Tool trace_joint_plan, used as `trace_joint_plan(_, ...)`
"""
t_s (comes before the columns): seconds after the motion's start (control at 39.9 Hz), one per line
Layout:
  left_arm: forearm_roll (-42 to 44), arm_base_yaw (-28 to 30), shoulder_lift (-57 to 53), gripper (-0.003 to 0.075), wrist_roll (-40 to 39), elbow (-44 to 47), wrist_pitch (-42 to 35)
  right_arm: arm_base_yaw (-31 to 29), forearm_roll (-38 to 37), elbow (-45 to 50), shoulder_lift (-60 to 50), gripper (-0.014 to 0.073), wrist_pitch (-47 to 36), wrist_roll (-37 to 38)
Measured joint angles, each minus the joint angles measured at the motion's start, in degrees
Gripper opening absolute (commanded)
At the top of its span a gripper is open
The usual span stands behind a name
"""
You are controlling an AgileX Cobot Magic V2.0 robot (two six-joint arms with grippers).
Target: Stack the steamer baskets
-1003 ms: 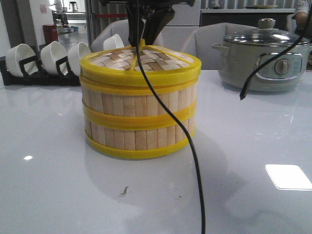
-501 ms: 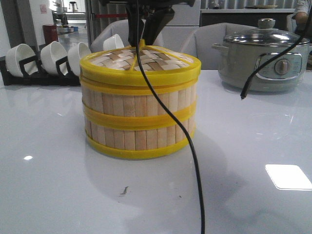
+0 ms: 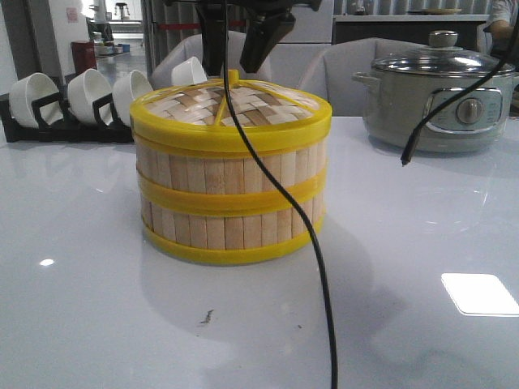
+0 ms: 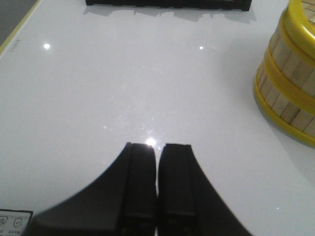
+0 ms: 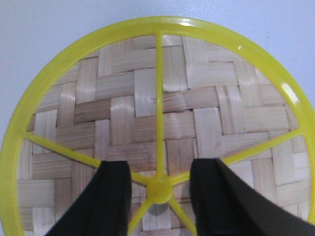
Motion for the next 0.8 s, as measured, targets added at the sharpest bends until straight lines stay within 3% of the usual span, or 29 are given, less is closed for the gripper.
trace_joint_plan(0.3, 0.00, 0.00, 0.00, 0.0094, 0.00, 0.00, 0.00, -0.60, -1.38, 0.00, -1.04, 0.0391, -2.62, 0.00)
trace_joint_plan(0.53, 0.00, 0.00, 0.00, 0.0094, 0.00, 0.00, 0.00, -3.64, -4.90, 2.42, -9.10, 0.0349, -5.67, 0.00)
trace_joint_plan(0.8, 0.00, 0.00, 0.00, 0.0094, 0.00, 0.00, 0.00, -9.63, -6.96, 21.42, -29.72, 0.0318, -16.33, 0.00)
